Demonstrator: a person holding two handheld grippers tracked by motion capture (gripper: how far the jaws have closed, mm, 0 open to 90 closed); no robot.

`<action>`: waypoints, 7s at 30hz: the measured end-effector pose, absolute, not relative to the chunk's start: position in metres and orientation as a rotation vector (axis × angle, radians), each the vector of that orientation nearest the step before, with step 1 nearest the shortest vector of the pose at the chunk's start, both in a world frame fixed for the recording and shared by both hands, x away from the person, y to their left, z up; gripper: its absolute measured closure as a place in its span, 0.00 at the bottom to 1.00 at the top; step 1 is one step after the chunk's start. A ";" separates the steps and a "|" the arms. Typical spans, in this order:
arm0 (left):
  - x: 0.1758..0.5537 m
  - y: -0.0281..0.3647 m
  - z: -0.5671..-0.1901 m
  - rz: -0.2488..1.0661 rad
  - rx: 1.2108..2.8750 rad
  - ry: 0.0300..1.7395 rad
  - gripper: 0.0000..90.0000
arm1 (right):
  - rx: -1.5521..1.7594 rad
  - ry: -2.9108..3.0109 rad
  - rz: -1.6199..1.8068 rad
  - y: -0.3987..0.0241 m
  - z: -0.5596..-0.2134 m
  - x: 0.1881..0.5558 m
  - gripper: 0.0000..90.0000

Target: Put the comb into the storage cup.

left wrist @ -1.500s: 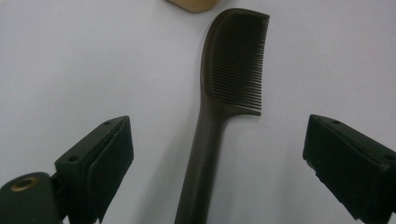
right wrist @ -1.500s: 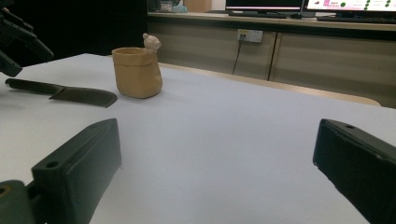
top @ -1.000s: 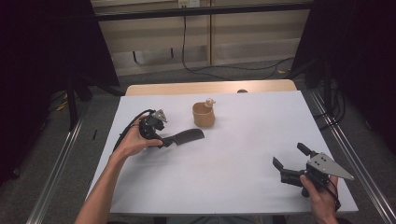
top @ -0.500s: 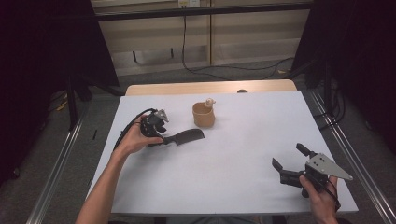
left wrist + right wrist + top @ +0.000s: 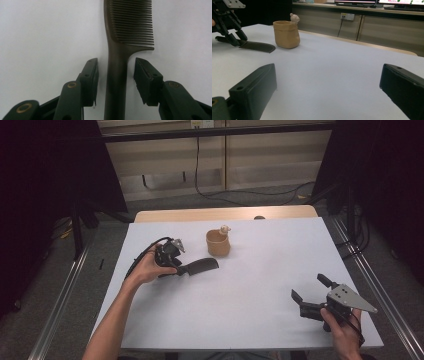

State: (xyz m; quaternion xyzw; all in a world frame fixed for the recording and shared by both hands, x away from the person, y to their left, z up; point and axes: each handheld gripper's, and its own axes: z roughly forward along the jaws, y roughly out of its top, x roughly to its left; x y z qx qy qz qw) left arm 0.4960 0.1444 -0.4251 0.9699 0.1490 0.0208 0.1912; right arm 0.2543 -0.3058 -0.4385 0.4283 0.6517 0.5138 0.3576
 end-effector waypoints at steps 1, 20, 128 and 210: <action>0.497 0.143 -0.425 0.053 2.732 0.408 0.63 | 1.106 1.681 1.330 -0.306 -0.439 0.254 0.00; 0.509 0.141 -0.425 -0.050 2.765 0.385 0.80 | 1.103 1.688 1.331 -0.305 -0.439 0.254 0.00; 0.470 0.183 -0.375 0.302 2.040 0.574 0.81 | 1.111 1.662 1.332 -0.307 -0.438 0.252 0.00; 0.496 0.082 -0.338 0.408 1.653 0.531 0.81 | 1.116 1.640 1.369 -0.309 -0.437 0.250 0.00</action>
